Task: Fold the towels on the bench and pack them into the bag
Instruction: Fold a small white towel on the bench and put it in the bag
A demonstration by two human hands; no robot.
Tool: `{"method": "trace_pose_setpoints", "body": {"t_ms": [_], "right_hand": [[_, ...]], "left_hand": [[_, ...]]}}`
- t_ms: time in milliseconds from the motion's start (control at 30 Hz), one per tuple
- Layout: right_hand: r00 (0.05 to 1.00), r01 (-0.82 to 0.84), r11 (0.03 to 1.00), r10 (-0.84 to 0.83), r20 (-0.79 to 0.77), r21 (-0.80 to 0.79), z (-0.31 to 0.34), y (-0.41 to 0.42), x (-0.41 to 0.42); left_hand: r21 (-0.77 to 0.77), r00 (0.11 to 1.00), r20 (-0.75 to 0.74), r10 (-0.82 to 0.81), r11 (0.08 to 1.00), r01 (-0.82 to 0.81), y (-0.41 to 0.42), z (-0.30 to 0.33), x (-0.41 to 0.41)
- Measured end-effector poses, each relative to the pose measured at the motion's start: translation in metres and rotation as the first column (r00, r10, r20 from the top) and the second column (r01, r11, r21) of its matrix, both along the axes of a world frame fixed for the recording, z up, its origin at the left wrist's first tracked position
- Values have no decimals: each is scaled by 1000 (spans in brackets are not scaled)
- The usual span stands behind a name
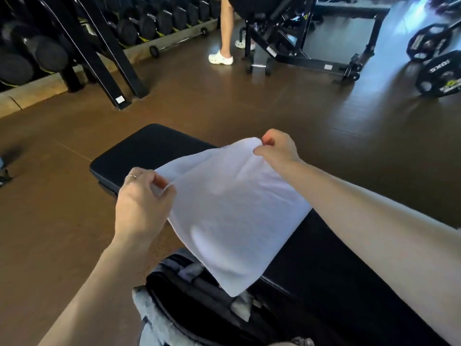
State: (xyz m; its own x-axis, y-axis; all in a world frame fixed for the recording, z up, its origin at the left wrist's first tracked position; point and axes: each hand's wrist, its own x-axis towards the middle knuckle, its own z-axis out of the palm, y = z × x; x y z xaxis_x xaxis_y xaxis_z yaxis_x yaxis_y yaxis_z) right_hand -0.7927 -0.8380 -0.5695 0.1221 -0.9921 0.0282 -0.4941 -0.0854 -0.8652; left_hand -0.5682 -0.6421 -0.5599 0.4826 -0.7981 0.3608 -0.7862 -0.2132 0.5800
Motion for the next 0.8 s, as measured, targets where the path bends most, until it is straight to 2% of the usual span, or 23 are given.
{"method": "trace_pose_setpoints", "body": {"t_ms": [67, 133, 200, 267, 300, 367, 400, 433, 500, 567, 633, 700, 800], "right_hand": [[997, 10, 1000, -9, 74, -11, 30, 17, -37], [990, -6, 1000, 9, 141, -22, 58, 43, -79], [983, -62, 998, 65, 170, -23, 80, 79, -121], [973, -123, 992, 122, 196, -3, 95, 117, -159], [968, -143, 990, 139, 208, 2, 99, 136, -175], [964, -147, 989, 145, 221, -5, 104, 167, -202], [964, -143, 990, 142, 227, -11, 105, 178, -215], [962, -141, 990, 140, 234, -11, 103, 187, -226], [958, -126, 992, 124, 257, -8, 97, 198, -246], [951, -69, 998, 67, 300, -4, 86, 203, -262], [946, 4, 1000, -8, 324, 10, 74, 205, -275], [957, 50, 999, -53, 285, 18, 66, 204, -284], [954, 90, 994, -102, 283, 55, 61, 199, -295]], "left_hand": [[72, 993, 75, -89, 994, 84, -1, 20, -10], [258, 974, 109, -200, 952, 166, -4, 40, -26], [505, 928, 166, -334, 837, 211, -9, 56, -49], [579, 866, 166, -471, 758, 301, -18, 65, -82], [543, 842, 89, -532, 735, 407, -22, 69, -103], [395, 748, -250, -615, 641, 658, -26, 81, -154], [313, 647, -438, -623, 569, 760, -28, 86, -181], [258, 544, -563, -622, 493, 831, -31, 88, -206], [205, 399, -656, -641, 357, 911, -37, 85, -249], [163, 301, -761, -575, 280, 946, -41, 78, -283], [113, 235, -845, -479, 271, 956, -44, 69, -310], [43, 205, -869, -450, 343, 938, -42, 61, -328], [-16, 284, -785, -551, 475, 880, -40, 48, -336]]}}
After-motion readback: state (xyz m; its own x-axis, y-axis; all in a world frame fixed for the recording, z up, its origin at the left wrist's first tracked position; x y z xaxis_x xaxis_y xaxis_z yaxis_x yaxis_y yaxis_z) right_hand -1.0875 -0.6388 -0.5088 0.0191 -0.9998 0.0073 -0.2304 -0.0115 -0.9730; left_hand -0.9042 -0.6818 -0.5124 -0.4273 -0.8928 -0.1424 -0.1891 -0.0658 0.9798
